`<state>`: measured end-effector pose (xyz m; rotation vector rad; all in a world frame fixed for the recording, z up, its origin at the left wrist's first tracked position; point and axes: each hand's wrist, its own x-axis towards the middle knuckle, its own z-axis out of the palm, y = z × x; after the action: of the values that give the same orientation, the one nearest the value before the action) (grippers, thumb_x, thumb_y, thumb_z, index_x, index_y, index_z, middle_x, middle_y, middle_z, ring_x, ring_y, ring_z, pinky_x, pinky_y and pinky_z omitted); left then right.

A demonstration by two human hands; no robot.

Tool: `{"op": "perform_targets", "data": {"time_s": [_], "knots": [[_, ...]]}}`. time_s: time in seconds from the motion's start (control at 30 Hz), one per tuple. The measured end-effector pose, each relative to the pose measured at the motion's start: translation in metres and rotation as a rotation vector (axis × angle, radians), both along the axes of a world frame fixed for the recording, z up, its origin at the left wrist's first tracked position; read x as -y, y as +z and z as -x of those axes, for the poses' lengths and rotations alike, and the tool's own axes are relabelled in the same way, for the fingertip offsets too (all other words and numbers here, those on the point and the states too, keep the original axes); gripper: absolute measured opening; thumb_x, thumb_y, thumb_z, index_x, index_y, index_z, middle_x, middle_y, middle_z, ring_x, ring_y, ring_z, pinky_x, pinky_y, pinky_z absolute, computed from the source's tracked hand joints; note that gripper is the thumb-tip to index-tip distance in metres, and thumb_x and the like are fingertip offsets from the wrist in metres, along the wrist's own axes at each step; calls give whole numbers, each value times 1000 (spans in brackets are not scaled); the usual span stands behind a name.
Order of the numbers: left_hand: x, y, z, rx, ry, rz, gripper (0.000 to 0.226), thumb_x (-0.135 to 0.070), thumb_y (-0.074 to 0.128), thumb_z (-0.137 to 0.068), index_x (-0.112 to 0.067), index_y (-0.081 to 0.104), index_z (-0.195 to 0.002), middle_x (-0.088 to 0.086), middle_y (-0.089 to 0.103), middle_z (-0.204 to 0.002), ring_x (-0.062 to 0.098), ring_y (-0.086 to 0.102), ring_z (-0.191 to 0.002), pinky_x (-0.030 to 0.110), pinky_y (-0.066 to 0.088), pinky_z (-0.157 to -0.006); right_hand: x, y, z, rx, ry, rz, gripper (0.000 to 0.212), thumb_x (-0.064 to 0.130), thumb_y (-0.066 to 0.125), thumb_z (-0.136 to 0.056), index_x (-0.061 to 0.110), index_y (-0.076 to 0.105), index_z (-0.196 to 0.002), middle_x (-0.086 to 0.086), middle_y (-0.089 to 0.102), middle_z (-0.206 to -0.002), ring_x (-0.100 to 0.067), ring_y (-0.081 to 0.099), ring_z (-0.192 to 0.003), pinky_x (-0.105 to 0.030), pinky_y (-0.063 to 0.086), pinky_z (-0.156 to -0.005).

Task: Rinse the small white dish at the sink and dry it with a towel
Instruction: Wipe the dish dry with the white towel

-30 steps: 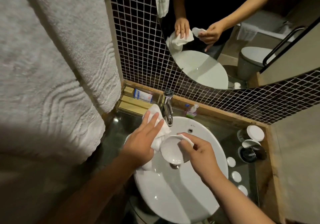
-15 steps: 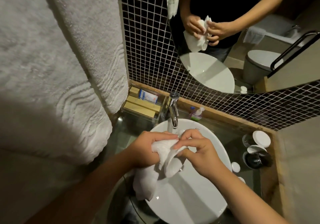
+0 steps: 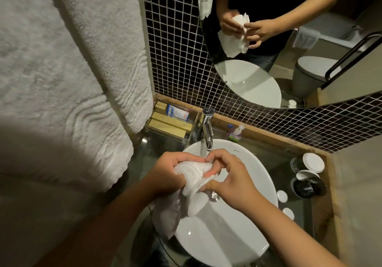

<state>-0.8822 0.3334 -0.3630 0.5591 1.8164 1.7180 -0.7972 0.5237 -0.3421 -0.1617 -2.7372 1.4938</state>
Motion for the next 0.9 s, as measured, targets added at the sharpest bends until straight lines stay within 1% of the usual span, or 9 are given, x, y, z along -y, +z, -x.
{"op": "perform_targets", "data": {"time_s": [0.13,0.27,0.33,0.4,0.47,0.6,0.77,0.83,0.9], "knots": [[4,9,3,-143,-13,63,45,-2,72,-64,-31,78,-97,-6,76,-95,15,71,-94,24,58,-74,2,6,3,144,-16,-80,99,55,92,-57,60,34,-136,21,66,-85,-19,57,-115,-58,39,-110],[2,19,4,-644,-102,51,43,-3,86,-64,-4,76,-106,6,76,-103,13,72,-95,33,59,-80,2,4,3,84,-4,-101,102,43,91,-64,69,26,-137,24,65,-84,5,58,-94,-61,33,-115],[7,17,7,-727,-129,51,47,7,84,-61,-3,76,-106,7,74,-109,14,70,-104,35,58,-87,-1,-1,1,57,-84,-104,92,38,91,-66,61,38,-139,19,65,-77,4,59,-90,-51,35,-116],[17,13,9,-767,-75,115,55,15,75,-55,-5,76,-107,5,73,-114,12,66,-113,37,55,-93,-8,-3,1,24,-207,-96,69,37,91,-68,50,59,-128,17,66,-75,0,61,-84,-35,49,-96],[26,6,11,-878,47,250,57,14,69,-53,-7,76,-106,5,73,-114,11,62,-117,37,51,-99,-17,-3,4,-40,-284,-132,35,34,90,-70,40,76,-102,15,69,-76,-3,62,-82,-29,49,-78],[34,-22,23,-1106,272,406,26,1,63,-72,0,75,-95,18,73,-101,24,63,-104,35,49,-101,-20,-1,15,-61,-269,-161,12,32,88,-73,35,80,-81,17,72,-78,-4,61,-82,-25,47,-72],[16,-91,52,-1014,408,793,40,-10,52,-89,2,64,-125,25,64,-126,41,60,-119,51,45,-103,-12,-16,19,4,-246,-124,13,36,89,-72,40,78,-78,18,70,-76,-3,61,-83,-24,47,-71],[8,-116,61,-761,251,1093,64,-17,57,-90,-14,37,-151,20,39,-153,41,36,-141,51,47,-103,-13,-25,17,38,-262,-135,12,37,89,-72,37,79,-78,16,71,-77,-2,60,-83,-23,46,-70],[10,-148,64,-636,76,1239,72,-34,52,-95,-28,16,-157,15,20,-163,40,21,-147,55,44,-105,-14,-34,13,56,-278,-134,11,37,89,-73,35,78,-77,15,71,-76,-2,61,-82,-22,46,-70]]}}
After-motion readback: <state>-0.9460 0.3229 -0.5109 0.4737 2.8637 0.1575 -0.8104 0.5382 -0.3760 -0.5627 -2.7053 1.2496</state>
